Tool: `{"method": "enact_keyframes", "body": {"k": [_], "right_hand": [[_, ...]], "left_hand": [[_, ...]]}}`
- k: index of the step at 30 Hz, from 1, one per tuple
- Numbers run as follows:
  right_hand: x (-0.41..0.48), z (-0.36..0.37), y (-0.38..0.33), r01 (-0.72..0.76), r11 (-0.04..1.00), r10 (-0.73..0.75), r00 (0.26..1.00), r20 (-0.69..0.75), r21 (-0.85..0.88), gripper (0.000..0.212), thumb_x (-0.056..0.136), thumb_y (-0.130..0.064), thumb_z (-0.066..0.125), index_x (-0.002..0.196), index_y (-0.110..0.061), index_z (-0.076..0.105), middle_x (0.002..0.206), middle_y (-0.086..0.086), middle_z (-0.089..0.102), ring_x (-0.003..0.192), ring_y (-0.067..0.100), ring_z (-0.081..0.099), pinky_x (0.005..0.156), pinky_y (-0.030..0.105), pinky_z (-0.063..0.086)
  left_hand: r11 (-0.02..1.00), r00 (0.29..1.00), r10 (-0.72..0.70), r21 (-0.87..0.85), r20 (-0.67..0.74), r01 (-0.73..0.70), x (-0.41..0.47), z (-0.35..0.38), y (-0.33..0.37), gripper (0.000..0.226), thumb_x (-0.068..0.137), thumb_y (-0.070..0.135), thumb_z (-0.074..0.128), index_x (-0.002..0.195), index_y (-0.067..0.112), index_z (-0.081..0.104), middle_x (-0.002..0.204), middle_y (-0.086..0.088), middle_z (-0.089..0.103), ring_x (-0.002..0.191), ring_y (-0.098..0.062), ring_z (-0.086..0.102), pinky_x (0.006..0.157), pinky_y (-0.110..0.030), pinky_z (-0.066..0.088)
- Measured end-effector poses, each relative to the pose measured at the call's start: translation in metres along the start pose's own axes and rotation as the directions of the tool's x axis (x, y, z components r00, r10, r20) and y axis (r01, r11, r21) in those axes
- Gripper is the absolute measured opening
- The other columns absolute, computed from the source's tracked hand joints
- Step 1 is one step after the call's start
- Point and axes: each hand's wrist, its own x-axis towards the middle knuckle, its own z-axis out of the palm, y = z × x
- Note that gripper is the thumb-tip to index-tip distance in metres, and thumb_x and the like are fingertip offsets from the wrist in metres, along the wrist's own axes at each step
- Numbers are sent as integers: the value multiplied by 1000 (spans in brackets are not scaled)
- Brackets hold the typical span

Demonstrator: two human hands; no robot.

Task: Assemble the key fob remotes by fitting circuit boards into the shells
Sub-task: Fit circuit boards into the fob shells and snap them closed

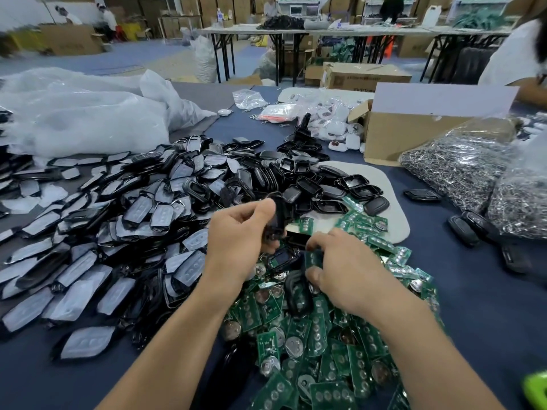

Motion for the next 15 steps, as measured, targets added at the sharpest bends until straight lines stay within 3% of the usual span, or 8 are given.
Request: {"method": "enact_keyframes", "body": {"k": [2,4,7,12,15], "right_hand": [[-2,2,-1,-20,995,28,996,-79,94,17,94,-27,72,101,-32,56,100,-8,52,94,19,55,84,36,49],[-3,8,1,-28,965,82,976,-201,259,27,93,-15,70,82,-29,50,84,-8,59,76,13,57,69,33,52],[-3,9,1,29,827,170,939,-299,562,28,97,-13,63,80,-27,48,71,0,67,55,9,56,50,21,43],[-1,3,3,125,445,199,951,-234,887,19,86,-6,66,75,-21,63,63,10,70,48,17,50,49,27,39],[1,3,5,134,395,200,953,-228,909,27,89,-10,69,64,-21,68,60,3,58,52,11,43,55,27,36]], "left_hand": [[996,998,-55,-66,31,57,0,-2,1,30,102,21,68,76,21,83,68,-14,76,47,-19,63,45,-28,55],[993,996,-85,-74,35,87,0,-3,2,29,102,20,67,77,15,81,68,-19,74,40,-17,54,37,-24,44],[997,998,-67,-31,14,68,0,-1,0,24,101,21,68,80,18,81,71,-13,76,38,-16,52,36,-24,40],[994,996,-77,-67,47,80,2,2,-1,12,99,8,69,98,16,78,79,-7,79,44,-19,62,42,-25,53],[997,995,-58,-41,80,62,4,2,-2,22,97,-1,68,102,19,77,80,-8,80,49,-20,66,47,-25,56]]}}
